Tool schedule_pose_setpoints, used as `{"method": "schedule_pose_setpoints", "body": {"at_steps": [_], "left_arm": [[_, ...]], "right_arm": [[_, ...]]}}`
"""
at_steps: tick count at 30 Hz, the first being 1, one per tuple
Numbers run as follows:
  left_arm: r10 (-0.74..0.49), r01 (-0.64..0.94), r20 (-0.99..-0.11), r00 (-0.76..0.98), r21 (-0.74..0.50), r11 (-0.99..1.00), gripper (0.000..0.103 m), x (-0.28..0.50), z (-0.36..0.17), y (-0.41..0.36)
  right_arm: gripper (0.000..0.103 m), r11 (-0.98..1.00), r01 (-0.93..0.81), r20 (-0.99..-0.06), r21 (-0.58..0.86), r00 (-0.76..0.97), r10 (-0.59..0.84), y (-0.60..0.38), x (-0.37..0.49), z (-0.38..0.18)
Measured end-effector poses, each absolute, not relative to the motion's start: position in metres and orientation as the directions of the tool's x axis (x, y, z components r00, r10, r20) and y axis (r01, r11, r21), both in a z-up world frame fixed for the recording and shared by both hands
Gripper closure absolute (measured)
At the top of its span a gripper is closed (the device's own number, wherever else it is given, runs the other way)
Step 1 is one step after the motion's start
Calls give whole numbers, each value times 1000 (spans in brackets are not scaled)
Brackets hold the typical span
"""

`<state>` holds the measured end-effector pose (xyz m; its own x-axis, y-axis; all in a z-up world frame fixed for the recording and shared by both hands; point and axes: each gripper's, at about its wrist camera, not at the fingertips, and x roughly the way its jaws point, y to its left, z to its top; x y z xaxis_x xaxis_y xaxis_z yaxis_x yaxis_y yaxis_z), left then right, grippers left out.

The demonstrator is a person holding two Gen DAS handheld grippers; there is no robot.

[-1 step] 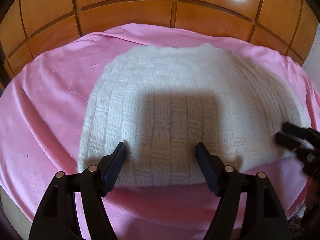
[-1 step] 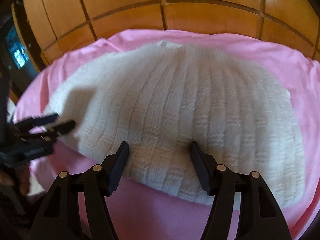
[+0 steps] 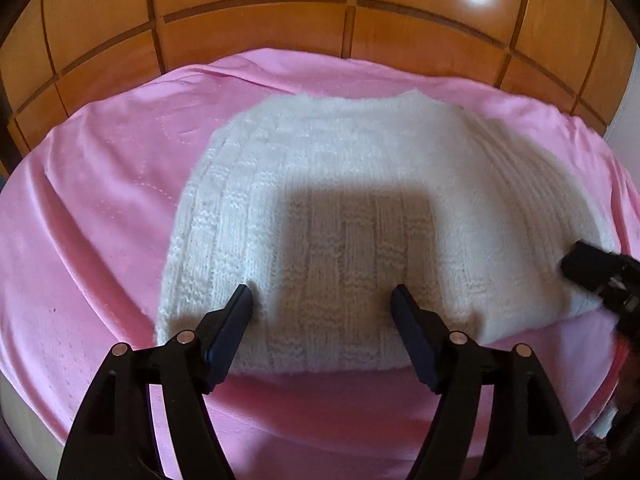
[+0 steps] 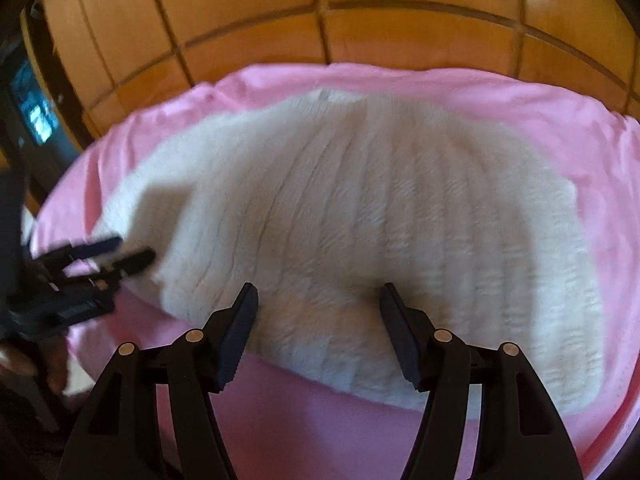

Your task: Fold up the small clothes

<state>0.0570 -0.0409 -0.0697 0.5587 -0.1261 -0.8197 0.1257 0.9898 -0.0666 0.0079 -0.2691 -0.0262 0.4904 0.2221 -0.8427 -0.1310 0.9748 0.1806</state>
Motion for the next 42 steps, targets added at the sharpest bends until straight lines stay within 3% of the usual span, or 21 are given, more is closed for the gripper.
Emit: {"method": "schedule_pose_setpoints", "body": {"at_steps": [6,13,19,25,28,30,33,42], "left_arm": [[-154,100,-781,605,-117,988,25,57,-59,-30],[-179,86,-763,621,-161,983,24,61,-59,-18],[-230,98,-765,601,-215,972,24,66,-58,-18],[-274,136,-757,594,-242,961,28,71,-52,-25],[-260,179,-766,588,-190,965,30,78,-51,-41],[-262,210,-778,571,-170,963,32,83,-56,-50],[-239,226,-815,528,-137,965,31,92,-73,-62],[-335,221,-792,510,-256,941,31,96,-79,-46]], "right_arm": [[35,968,102,-795,228,594,124,-356,12,4],[33,878,323,-812,354,572,117,-454,24,-29],[33,784,295,-770,546,546,331,-462,27,-65],[33,747,198,-717,635,510,474,-443,8,-72],[33,745,172,-710,645,496,500,-435,5,-74],[52,746,165,-709,646,491,505,-426,10,-74],[70,775,143,-735,616,459,499,-407,18,-74],[77,777,2,-661,629,528,533,-361,44,-5]]}}
